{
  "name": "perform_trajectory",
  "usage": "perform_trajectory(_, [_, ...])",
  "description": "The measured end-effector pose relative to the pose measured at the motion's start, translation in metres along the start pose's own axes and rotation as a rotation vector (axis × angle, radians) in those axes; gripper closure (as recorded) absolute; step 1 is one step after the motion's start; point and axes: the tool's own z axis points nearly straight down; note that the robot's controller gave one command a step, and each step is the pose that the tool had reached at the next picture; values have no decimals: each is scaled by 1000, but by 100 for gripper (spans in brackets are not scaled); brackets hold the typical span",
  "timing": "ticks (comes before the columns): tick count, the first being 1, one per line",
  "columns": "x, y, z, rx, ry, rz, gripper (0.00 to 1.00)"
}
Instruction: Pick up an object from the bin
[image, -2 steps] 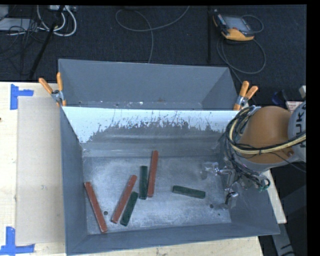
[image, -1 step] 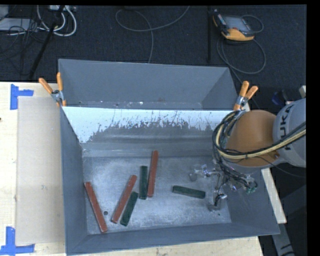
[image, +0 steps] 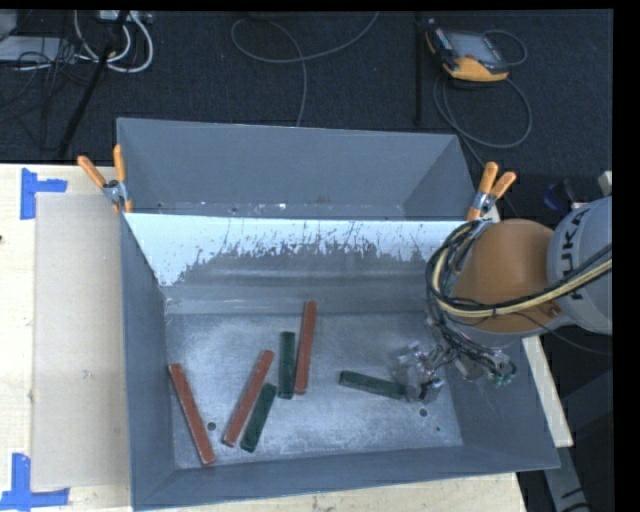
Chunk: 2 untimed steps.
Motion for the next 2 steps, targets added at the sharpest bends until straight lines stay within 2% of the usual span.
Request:
perform_trajectory(1, [0,0,0,0,0,-1,0])
perform_trajectory(2, [6,16,0,-2,1,-212,0])
